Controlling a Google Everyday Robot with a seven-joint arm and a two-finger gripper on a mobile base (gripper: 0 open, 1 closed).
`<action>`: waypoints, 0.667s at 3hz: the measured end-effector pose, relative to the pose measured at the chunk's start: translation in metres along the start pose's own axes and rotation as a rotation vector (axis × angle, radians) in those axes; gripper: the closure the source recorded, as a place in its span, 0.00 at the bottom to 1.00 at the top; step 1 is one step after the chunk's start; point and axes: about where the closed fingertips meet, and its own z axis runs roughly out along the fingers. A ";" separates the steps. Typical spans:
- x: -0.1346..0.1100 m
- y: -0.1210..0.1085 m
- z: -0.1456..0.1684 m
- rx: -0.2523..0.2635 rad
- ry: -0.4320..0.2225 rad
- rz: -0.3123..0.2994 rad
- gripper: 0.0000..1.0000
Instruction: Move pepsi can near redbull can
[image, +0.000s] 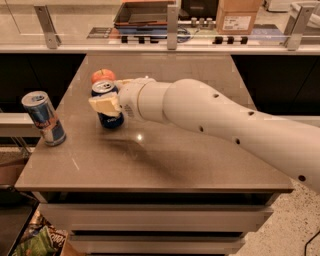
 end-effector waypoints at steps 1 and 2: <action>0.003 0.010 -0.013 -0.001 -0.008 -0.013 1.00; 0.007 0.020 -0.037 -0.029 -0.013 -0.046 1.00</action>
Offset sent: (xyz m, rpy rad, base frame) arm -0.0696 -0.0407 0.0015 -0.0330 -0.0587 0.0940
